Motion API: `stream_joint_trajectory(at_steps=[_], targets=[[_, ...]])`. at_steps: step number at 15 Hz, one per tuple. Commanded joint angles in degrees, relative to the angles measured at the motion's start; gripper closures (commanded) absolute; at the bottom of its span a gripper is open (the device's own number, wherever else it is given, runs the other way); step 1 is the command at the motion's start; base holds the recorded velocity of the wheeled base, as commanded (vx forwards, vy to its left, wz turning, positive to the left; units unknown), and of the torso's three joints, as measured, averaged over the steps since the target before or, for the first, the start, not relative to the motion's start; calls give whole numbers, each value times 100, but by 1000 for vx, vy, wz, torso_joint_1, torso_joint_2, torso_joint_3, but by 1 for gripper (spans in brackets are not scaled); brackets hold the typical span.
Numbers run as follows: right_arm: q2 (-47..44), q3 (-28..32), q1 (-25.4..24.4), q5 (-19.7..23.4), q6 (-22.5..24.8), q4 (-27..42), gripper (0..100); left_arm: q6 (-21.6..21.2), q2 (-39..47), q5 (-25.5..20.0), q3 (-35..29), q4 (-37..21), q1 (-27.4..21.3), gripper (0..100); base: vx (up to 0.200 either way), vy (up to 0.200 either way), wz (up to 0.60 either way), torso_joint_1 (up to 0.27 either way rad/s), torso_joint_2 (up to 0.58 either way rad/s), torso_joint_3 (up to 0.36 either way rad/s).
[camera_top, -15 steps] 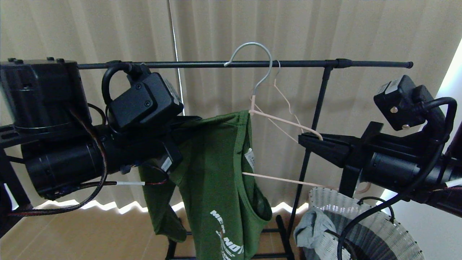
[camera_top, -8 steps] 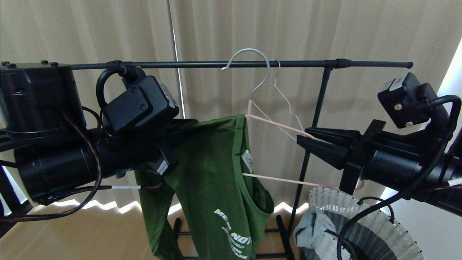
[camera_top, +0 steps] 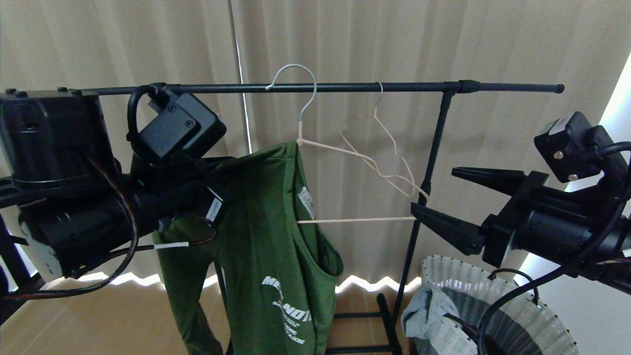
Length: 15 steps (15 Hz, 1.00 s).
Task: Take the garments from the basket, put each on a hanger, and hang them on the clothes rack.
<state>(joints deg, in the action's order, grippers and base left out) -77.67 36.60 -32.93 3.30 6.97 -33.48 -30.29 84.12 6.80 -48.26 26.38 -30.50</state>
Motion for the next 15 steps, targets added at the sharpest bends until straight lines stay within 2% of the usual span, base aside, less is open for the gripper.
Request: stream_joint_trajectory(at_steps=[1,3,5,7,10,12,15], targets=[[50,-118,41,4,6,8,0,76,52,14,-52,7,88,100,0,0,0,0,0,0],[6,-214,41,4,6,8,0,243,70,137,-271,-1,202,100,0,0,0,0,0,0],[-73,-302,41,21,-3,8,0,718,149,339,-456,16,185,100,0,0,0,0,0,0],[-135,-320,6,39,-29,8,0,1052,123,260,-579,25,71,100,0,0,0,0,0,0],[-302,-214,-249,56,-170,-1,0,1105,79,155,-948,43,-96,100,0,0,0,0,0,0],[-495,-21,-399,39,-495,-10,0,1096,44,93,-1159,43,-290,100,0,0,0,0,0,0],[-855,32,-399,30,-530,-651,0,1105,-27,-153,-1150,43,-448,100,0,0,0,0,0,0]])
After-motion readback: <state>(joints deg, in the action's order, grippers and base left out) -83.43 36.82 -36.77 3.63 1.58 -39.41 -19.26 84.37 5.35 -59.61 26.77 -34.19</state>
